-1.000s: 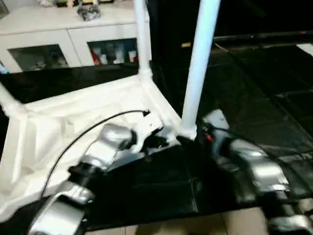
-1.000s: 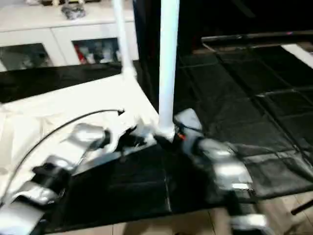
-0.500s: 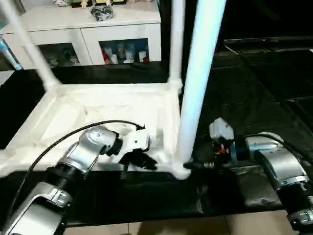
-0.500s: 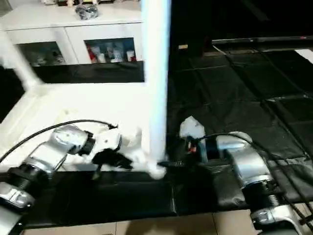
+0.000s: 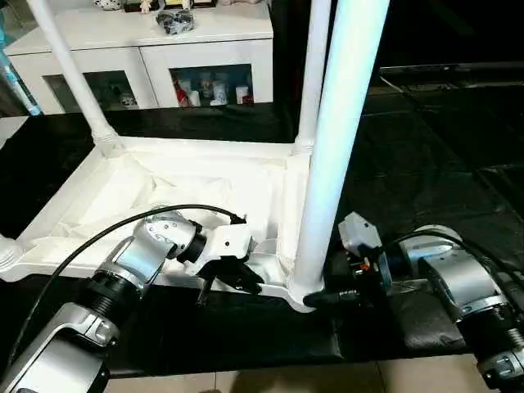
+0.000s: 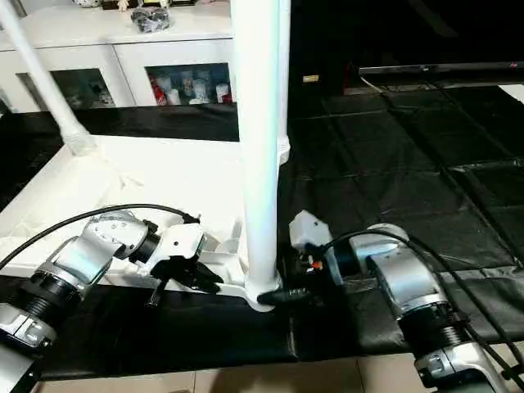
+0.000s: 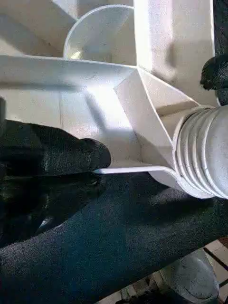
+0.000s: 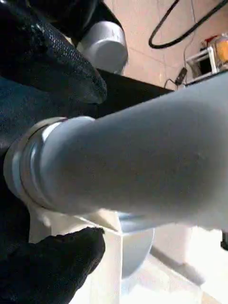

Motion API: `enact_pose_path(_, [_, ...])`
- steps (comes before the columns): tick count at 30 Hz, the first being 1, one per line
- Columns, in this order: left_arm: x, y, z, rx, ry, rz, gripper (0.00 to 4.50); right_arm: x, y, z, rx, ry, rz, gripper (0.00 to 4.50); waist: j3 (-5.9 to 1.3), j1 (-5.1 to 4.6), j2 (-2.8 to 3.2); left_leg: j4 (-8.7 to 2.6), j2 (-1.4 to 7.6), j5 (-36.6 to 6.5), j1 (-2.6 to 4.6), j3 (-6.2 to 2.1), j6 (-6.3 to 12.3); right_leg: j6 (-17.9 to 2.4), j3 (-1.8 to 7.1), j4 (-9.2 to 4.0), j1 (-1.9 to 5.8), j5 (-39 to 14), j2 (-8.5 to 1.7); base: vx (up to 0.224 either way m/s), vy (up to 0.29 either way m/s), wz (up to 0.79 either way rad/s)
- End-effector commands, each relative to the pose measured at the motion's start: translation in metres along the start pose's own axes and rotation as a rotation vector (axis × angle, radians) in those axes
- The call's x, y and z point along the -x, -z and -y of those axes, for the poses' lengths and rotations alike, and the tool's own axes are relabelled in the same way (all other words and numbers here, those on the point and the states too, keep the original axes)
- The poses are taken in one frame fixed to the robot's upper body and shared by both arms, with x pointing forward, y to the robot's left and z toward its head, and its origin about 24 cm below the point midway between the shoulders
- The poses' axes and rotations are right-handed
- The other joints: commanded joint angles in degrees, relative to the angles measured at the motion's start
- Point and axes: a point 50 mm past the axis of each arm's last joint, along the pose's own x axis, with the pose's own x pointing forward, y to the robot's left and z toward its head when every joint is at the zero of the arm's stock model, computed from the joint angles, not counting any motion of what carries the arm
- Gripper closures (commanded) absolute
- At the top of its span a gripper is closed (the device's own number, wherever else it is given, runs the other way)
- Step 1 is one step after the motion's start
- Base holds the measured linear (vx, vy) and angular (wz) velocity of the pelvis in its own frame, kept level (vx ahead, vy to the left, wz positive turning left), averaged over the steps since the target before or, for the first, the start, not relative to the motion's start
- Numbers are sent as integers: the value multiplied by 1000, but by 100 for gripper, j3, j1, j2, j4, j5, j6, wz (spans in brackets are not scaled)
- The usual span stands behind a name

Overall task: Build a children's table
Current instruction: Rotate leg to tighten

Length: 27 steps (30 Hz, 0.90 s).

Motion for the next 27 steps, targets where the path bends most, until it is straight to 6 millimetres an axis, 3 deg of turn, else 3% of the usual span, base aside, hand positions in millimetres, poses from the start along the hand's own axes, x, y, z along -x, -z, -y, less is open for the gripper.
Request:
enact_pose_path(1, [-6,-6,2,-49,75,-32,450,-1,-5,0,35,-12,-1,32,-404,-34,-72,-391,116,-835,-23,39,513,-1017,274,-354,355,-1702,-286,0,0,0])
enact_pose_path(8, [-7,-6,2,-49,82,-30,450,-3,-6,1,17,-27,8,84,-412,-27,-80,-383,118,-756,-28,39,532,-1030,276,-340,353,-1623,-286,0,0,0])
enact_pose_path(9, [-7,-6,2,-49,82,-29,450,-3,-6,1,16,-28,8,107,-415,-28,-91,-381,112,-752,-30,42,533,-1020,274,-343,360,-1644,-288,0,0,0])
enact_pose_path(20, [-8,-6,-2,10,15,2,450,-10,-4,-3,-26,-17,62,185,-416,-26,-72,-378,118,-727,-23,47,529,-1052,278,-339,354,-1571,-285,0,0,0])
enact_pose_path(23, [-10,-9,-5,50,-36,35,450,-16,-4,-4,-47,36,101,191,-399,-26,-69,-394,118,-813,-18,44,481,-989,276,-367,354,-1752,-286,0,0,0])
enact_pose_path(27, [-16,-19,-15,124,-188,103,450,-35,0,1,-104,238,108,194,-354,-110,-50,-422,69,-1163,7,34,280,-723,234,-470,344,-2504,-281,0,0,0])
